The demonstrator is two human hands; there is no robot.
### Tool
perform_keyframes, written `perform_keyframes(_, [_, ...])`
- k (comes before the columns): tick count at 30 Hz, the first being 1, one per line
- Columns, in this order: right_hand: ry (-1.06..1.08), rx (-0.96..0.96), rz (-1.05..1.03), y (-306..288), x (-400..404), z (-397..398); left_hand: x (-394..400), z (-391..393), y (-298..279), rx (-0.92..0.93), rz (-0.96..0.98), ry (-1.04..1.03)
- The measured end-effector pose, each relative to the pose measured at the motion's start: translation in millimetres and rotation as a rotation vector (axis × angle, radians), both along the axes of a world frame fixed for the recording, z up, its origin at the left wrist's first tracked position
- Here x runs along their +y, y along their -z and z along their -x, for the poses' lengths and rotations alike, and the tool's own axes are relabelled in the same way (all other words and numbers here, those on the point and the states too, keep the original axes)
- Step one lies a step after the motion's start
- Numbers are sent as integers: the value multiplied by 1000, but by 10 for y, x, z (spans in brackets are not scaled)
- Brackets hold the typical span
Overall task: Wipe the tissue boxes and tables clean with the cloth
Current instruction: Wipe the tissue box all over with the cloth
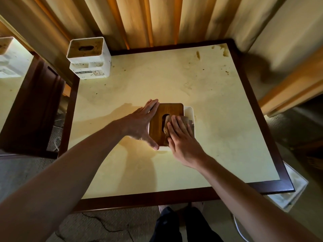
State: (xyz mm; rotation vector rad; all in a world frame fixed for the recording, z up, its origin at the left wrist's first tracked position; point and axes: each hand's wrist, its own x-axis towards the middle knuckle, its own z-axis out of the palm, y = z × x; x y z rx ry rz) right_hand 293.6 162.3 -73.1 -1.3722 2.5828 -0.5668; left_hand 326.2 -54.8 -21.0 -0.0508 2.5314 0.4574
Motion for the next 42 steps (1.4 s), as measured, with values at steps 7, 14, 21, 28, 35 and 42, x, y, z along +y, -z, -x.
perform_keyframes(7, [-61,-39,110,31,219,117,-19,-4,31,1,-1,6])
perform_keyframes(14, [112,-9,131,-74,199,1,-5,18,-13,-9,63,49])
perform_keyframes(21, [247,48,84,-96,31,-27,25,26,-47,-37,122,65])
perform_keyframes(28, [307,-146,313,-225,158,89,57,50,-91,-48,188,83])
perform_keyframes(35, [545,-446,529,-570,575,444,141,103,-146,-68,227,75])
perform_keyframes(42, [674,-698,742,-643,906,586,721,5,-272,176,72,-157])
